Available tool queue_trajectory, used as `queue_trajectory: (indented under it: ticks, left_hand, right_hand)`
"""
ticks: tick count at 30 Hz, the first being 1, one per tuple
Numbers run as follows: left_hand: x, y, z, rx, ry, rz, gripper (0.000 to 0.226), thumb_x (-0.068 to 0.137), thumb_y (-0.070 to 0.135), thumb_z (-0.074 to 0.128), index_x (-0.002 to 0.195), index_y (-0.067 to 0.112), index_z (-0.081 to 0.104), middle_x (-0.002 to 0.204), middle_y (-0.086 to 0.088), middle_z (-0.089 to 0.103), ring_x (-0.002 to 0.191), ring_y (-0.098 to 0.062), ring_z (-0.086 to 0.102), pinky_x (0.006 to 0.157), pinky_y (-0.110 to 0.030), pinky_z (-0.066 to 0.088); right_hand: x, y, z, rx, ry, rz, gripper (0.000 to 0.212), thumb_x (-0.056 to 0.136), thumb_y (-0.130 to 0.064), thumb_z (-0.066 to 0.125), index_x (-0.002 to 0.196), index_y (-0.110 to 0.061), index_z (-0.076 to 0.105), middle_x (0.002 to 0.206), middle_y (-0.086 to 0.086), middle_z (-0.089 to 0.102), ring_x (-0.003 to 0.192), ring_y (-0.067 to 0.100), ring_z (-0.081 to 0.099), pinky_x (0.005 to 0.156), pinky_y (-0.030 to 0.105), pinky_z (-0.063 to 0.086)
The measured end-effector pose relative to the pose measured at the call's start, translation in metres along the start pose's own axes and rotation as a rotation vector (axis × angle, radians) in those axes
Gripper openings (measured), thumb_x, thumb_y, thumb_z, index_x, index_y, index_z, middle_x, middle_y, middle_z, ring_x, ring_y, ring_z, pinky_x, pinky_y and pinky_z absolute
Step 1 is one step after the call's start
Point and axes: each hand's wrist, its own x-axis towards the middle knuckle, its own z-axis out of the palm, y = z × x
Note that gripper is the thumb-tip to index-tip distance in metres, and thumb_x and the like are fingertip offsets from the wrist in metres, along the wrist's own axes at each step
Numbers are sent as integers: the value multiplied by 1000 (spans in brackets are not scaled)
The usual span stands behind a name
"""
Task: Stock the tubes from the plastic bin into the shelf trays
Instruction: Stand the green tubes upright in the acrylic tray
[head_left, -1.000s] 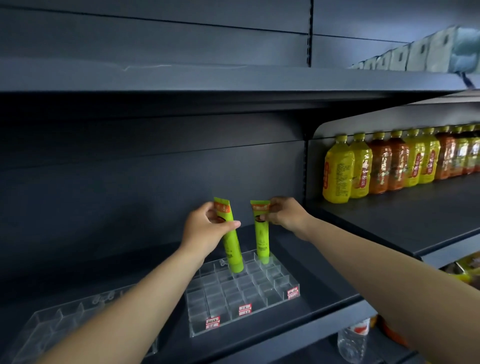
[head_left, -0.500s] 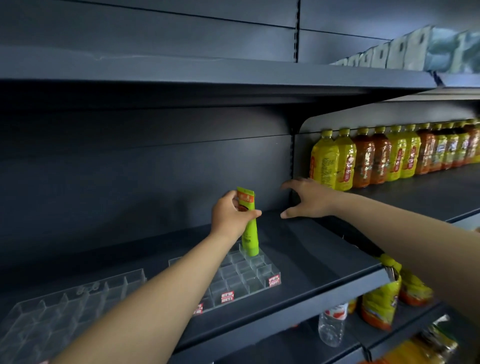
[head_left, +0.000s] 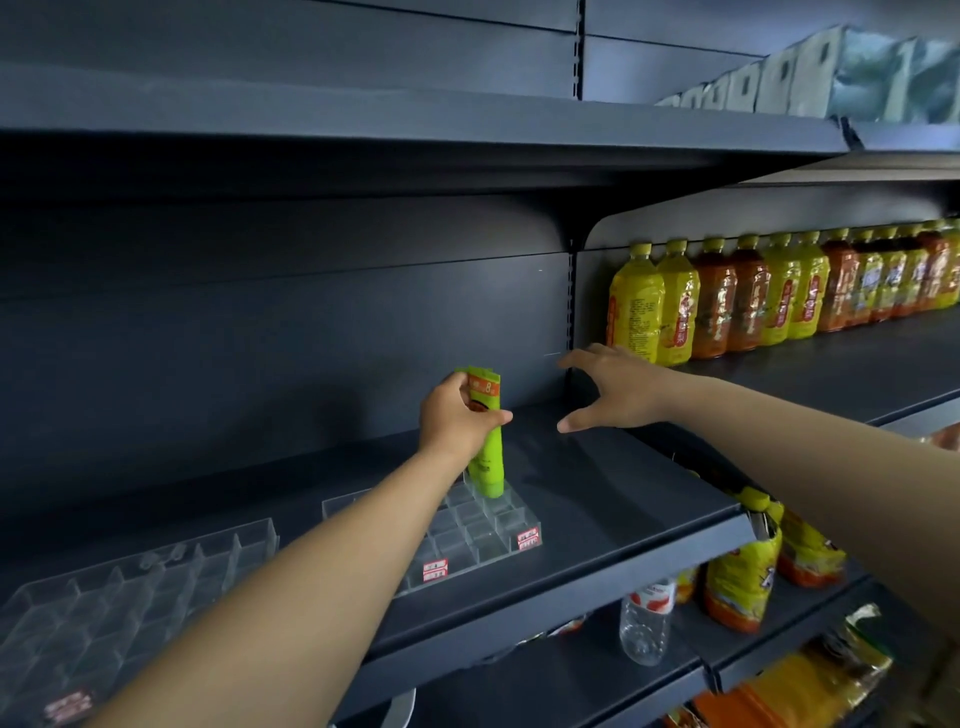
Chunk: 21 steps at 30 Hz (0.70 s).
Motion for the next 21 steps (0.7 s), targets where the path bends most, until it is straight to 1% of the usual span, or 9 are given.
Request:
queue_trajectory:
  ticks: [3,6,9,12,14,16,18,21]
  left_hand:
    - [-3,-3,2,12,-40,-13,39,60,9,85,72,23,51,80,-1,64,76,-20,61,81,-38,54]
    - [-4,-5,2,30,-56,-28,36,62,9,84,81,18,55,83,-1,63,78,-19,60,80,-35,53]
    - [-2,-1,1,98,-65,-25,38,62,14,84,90,12,59,87,-3,65,82,-21,63,79,-34,52]
    - [-2,1,-1,162,-65,-24,41,61,18,85,93,10,61,93,-6,68,88,-23,65,81,-35,53]
    - [-3,3,-2,167,-58,-32,42,61,17,85,94,10,61,93,-7,68,90,-25,65,81,-33,52]
    - [-5,5,-6,152,-53,-46,47,63,14,84,103,9,61,91,-7,65,91,-24,64,82,-30,49]
    - [-8,9,-11,169,-54,-61,56,66,15,83,115,8,57,98,-9,65,95,-23,63,81,-27,45]
    - [-13,13,-19,225,-75,-66,66,67,18,83,125,9,52,113,-11,63,104,-25,60,81,-24,41]
  right_hand:
    - [-1,-1,0,-6,-6,-3,85,76,-57,66,144,-25,26,150,5,28,139,26,24,110,41,31]
    - [-2,-1,1,-6,-6,-4,86,76,-56,66,145,-24,26,148,5,30,137,26,26,109,41,32]
    - [-5,-1,1,-4,-9,-1,88,76,-56,67,146,-23,25,148,6,30,137,27,25,110,41,32]
    - [-8,-2,2,-4,-9,-2,89,75,-56,67,146,-22,25,149,5,29,138,27,24,110,41,31]
    - [-11,-3,1,0,-10,-4,88,75,-55,68,146,-22,25,149,6,30,137,27,25,110,41,32]
    - [-14,-4,0,6,-13,-6,88,75,-55,68,146,-22,25,148,6,30,137,27,26,110,41,32]
    - [-18,-5,-1,8,-13,-7,88,75,-55,68,146,-23,25,149,6,29,138,27,25,110,41,31]
    - [-24,-8,-2,3,-9,-12,88,75,-55,68,146,-22,25,150,6,28,138,27,25,111,42,31]
